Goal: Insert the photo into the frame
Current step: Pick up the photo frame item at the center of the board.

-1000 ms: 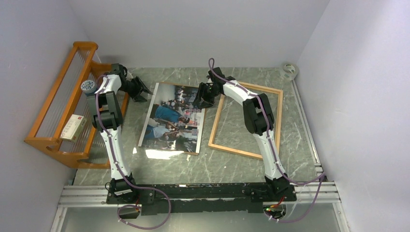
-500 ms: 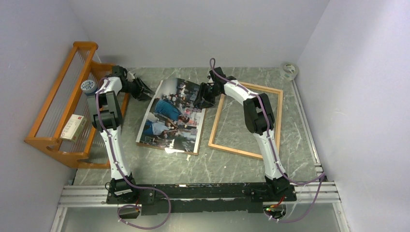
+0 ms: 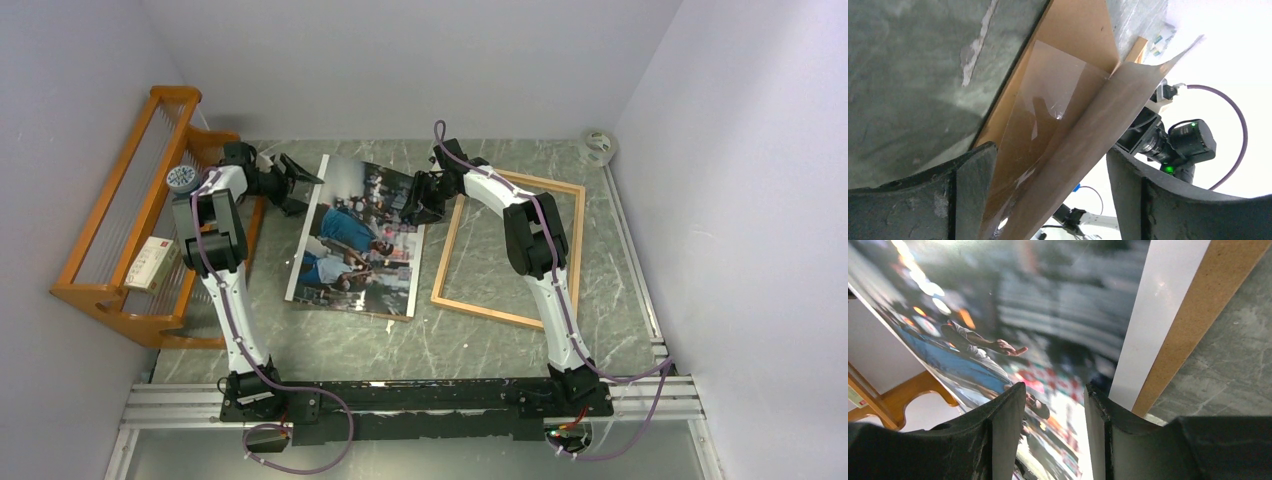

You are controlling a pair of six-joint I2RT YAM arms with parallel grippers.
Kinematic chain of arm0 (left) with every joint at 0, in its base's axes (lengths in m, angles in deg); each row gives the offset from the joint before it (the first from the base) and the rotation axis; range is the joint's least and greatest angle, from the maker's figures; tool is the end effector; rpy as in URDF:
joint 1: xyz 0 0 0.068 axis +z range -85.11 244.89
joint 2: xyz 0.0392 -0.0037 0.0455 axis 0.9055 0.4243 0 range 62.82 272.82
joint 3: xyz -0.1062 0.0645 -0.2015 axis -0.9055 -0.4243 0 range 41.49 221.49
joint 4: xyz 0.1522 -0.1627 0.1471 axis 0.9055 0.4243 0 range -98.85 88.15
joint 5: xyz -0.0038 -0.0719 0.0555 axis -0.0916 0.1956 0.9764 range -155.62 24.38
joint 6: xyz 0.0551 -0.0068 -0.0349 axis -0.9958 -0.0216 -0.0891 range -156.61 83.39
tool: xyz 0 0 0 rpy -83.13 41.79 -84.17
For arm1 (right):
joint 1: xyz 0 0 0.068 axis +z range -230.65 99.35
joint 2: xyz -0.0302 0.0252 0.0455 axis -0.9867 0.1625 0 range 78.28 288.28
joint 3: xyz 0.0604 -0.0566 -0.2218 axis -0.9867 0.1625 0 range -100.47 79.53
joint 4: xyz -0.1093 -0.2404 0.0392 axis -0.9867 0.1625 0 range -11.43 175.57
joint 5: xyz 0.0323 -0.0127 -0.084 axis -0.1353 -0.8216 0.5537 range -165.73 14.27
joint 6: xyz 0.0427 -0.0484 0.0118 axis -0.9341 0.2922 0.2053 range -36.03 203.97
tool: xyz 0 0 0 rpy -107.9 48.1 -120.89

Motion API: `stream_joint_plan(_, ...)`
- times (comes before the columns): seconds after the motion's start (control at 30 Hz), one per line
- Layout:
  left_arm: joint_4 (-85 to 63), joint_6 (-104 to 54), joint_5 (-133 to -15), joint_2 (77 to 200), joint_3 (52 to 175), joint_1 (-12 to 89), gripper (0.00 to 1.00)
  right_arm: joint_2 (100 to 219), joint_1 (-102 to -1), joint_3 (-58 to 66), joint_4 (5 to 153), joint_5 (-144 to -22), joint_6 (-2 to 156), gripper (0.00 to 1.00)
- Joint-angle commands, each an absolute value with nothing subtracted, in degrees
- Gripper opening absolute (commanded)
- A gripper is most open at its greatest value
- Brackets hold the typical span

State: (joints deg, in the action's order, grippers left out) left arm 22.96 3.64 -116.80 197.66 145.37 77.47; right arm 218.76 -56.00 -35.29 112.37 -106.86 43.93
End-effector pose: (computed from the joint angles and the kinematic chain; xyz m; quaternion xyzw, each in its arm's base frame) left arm 0.4717 0.0640 0.1019 -0.2990 0.8303 -0.4584 0.1057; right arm 0.4495 0.2356 0.1013 0.0544 0.9304 0.3544 0.0758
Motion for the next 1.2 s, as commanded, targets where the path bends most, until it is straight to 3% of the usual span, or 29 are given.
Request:
stream_joint_plan(0.0, 23.26, 6.38, -118.44, 191.94, 143.93, 78.29, 0.88, 223.55, -56.38, -33.93, 115.90, -100.59, 46.52, 0.52)
stream_joint_plan(0.3, 21.58, 7.61, -114.54, 187.12, 138.02, 78.00, 0.93, 223.43, -56.72, -33.36, 115.25, -100.96, 46.61, 0.53)
stream_joint_plan(0.57, 20.25, 8.58, -108.32, 182.40, 132.50, 76.89, 0.91, 222.60, -56.74, -32.35, 114.35, -100.95, 46.42, 0.54)
stream_joint_plan(0.97, 25.81, 3.32, -89.09, 176.80, 126.73, 75.73, 0.94, 222.86, -56.78, -32.70, 115.30, -99.30, 46.32, 0.53)
stream_joint_plan(1.17, 26.57, 0.95, -86.48, 176.25, 123.41, 75.53, 0.94, 223.21, -56.75, -32.85, 115.64, -99.28, 46.49, 0.53)
